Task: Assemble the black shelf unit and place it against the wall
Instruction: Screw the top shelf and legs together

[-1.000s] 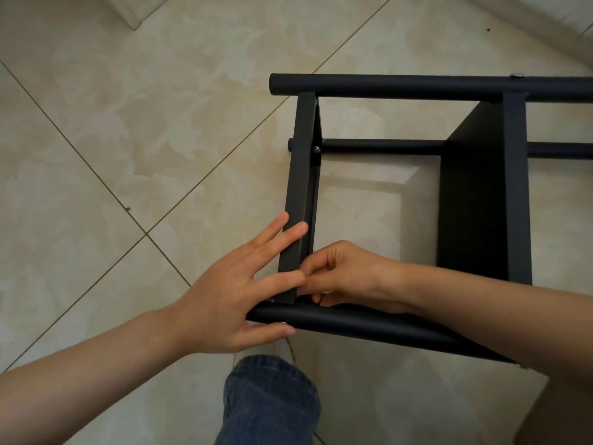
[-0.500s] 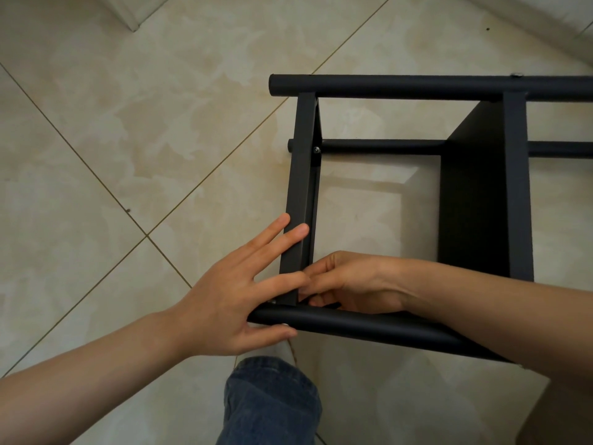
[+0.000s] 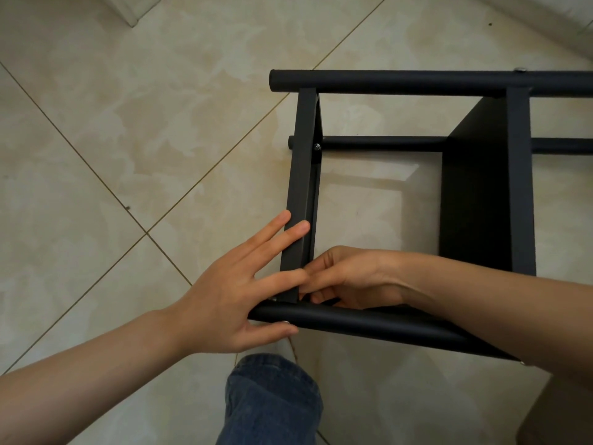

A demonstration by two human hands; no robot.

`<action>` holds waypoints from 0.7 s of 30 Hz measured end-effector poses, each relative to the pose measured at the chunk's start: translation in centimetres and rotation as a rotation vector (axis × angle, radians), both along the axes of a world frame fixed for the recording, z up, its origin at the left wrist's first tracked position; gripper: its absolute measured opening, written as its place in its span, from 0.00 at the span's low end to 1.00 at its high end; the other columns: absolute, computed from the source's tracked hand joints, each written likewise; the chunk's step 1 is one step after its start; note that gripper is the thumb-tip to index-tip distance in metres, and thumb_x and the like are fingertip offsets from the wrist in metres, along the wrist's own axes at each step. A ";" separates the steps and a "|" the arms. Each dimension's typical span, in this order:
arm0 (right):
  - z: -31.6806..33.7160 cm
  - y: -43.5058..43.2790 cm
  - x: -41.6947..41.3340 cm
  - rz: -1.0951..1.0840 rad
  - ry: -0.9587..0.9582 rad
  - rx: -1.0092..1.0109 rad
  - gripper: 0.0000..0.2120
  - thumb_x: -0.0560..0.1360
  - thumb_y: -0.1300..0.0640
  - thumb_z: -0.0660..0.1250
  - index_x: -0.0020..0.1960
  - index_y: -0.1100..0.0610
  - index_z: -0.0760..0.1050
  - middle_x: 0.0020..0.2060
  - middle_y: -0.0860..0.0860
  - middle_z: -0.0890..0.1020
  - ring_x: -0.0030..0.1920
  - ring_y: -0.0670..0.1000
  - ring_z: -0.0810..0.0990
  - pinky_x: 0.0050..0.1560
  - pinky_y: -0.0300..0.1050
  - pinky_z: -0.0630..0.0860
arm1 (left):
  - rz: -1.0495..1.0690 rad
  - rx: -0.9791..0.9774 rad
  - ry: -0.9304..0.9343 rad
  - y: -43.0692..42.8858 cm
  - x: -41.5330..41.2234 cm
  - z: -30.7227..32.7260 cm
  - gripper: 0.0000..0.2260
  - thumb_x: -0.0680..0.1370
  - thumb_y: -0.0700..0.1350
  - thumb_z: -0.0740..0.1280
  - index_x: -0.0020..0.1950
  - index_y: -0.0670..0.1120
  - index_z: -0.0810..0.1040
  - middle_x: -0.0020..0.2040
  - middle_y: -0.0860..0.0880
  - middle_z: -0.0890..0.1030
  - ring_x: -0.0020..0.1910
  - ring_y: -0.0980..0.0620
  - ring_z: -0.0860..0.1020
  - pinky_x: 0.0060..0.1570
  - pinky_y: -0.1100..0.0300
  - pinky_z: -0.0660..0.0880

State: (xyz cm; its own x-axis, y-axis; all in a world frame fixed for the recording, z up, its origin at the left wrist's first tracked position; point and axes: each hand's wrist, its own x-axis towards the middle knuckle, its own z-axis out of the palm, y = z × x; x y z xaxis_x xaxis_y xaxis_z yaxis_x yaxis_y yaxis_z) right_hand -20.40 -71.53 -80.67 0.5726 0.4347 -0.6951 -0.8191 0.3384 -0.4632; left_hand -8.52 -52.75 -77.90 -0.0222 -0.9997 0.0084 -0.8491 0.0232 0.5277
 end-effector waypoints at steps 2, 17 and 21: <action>0.0 0.0 0.0 0.004 0.002 -0.001 0.11 0.77 0.59 0.70 0.57 0.61 0.81 0.43 0.51 0.83 0.43 0.48 0.78 0.56 0.46 0.75 | 0.001 -0.004 -0.003 0.0 0.0 0.0 0.22 0.79 0.60 0.66 0.70 0.52 0.71 0.82 0.40 0.57 0.81 0.38 0.51 0.77 0.55 0.58; -0.3 -0.1 0.0 0.029 -0.024 0.006 0.08 0.77 0.56 0.70 0.40 0.54 0.84 0.39 0.50 0.84 0.40 0.47 0.79 0.53 0.45 0.75 | 0.007 -0.004 0.006 -0.1 -0.1 0.0 0.20 0.80 0.60 0.66 0.67 0.50 0.75 0.81 0.40 0.58 0.81 0.38 0.51 0.77 0.57 0.56; -0.4 0.1 0.1 0.051 -0.020 -0.013 0.08 0.77 0.56 0.70 0.39 0.54 0.83 0.38 0.50 0.83 0.40 0.47 0.79 0.54 0.47 0.74 | 0.009 0.001 0.007 0.0 -0.1 0.0 0.21 0.79 0.60 0.66 0.65 0.48 0.78 0.81 0.39 0.58 0.81 0.38 0.52 0.78 0.55 0.56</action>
State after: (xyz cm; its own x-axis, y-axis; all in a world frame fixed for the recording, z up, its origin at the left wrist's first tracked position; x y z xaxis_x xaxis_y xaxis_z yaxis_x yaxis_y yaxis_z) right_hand -20.29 -71.47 -81.04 0.5637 0.4545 -0.6897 -0.8257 0.2901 -0.4837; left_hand -8.64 -52.80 -77.86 -0.0135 -0.9999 0.0078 -0.8458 0.0156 0.5333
